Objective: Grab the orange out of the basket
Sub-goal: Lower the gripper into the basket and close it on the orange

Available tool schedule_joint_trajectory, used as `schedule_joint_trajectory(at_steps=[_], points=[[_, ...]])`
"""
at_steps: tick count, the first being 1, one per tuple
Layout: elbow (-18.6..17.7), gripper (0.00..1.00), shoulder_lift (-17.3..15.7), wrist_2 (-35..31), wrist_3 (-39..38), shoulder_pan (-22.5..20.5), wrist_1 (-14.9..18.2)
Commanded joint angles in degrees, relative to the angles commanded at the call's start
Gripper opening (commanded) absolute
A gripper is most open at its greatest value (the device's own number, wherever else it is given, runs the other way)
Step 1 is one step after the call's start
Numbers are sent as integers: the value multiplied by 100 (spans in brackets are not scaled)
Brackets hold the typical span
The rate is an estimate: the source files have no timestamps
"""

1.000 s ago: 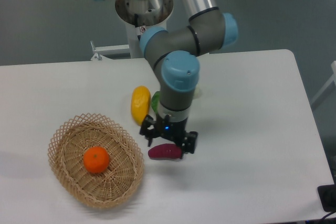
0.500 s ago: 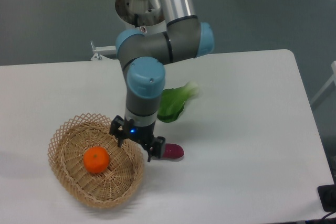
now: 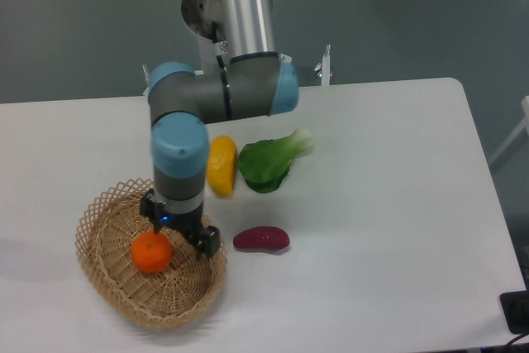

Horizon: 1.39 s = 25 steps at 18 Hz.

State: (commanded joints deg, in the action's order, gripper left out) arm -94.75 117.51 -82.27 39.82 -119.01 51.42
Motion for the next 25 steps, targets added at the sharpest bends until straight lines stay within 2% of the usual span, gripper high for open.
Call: schedule_joint_trajectory(at_steps=[7, 11, 17, 18, 20, 21, 22, 25], points=[[-9, 100, 132, -9, -9, 203, 0], [52, 100, 325, -26, -272, 291, -9], [123, 100, 413, -378, -273, 344, -53], [158, 96, 422, -378, -264, 344, -53], [237, 72, 474, -369, -281, 352, -44], [246, 63, 475, -369, -281, 352, -44], [246, 60, 466, -369, -281, 352, -44], [246, 59, 457, -352, -290, 344, -35]])
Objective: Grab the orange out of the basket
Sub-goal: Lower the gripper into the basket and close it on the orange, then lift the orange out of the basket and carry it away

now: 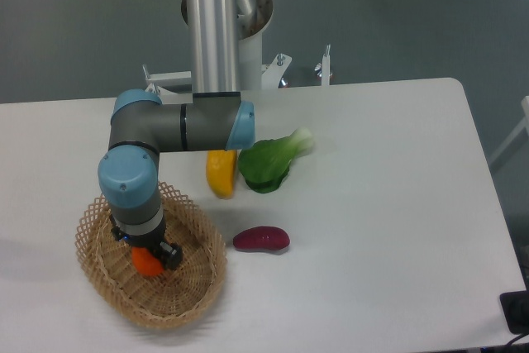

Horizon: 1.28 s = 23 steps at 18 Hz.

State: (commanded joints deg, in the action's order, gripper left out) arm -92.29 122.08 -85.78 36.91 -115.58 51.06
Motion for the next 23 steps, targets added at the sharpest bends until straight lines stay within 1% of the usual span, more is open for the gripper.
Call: schedule_joint_trajectory(at_steps=[8, 12, 19, 20, 22, 23], points=[[79, 60, -255, 219, 9, -61, 18], [79, 60, -360, 299, 18, -184, 62], [79, 60, -518, 255, 123, -702, 70], [79, 60, -545, 246, 210, -808, 70], [79, 60, -703, 237, 587, -1132, 70], [97, 60, -773, 246, 885, -1334, 70]])
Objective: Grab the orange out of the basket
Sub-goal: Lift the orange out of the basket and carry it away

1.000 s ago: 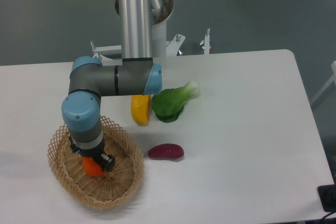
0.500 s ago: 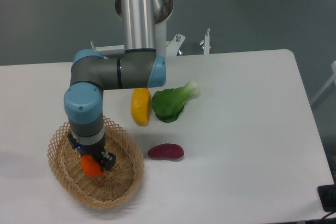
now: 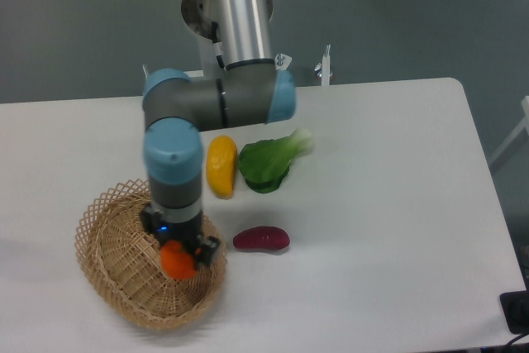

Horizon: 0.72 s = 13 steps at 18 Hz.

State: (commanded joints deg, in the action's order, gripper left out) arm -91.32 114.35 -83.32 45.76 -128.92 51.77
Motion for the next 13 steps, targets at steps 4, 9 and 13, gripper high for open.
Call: schedule_joint_trajectory(at_steps=[4, 9, 13], points=[[123, 60, -62, 0, 135, -511, 0], [158, 61, -159, -9, 898, -985, 280], [97, 62, -256, -17, 1486, -1389, 378]])
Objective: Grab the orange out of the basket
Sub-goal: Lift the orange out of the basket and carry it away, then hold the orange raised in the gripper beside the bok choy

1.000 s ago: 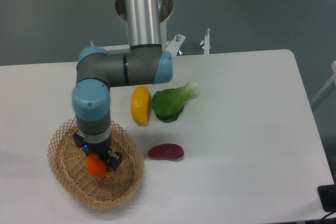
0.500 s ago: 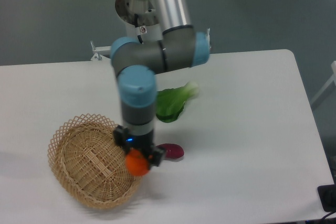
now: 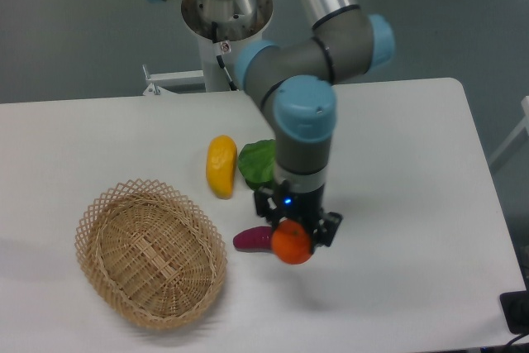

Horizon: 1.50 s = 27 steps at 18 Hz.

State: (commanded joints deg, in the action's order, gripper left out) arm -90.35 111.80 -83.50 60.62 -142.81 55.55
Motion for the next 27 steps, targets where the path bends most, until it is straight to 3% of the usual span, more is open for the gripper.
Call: schedule_joint_trajectory(at_steps=[9, 15, 17, 27], points=[[-27, 62, 70, -167, 1249, -643, 0], [-35, 62, 97, -386, 1434, -634, -44], [-35, 62, 114, -746, 1558, -590, -35], [-18, 61, 123, -756, 1567, -590, -44]])
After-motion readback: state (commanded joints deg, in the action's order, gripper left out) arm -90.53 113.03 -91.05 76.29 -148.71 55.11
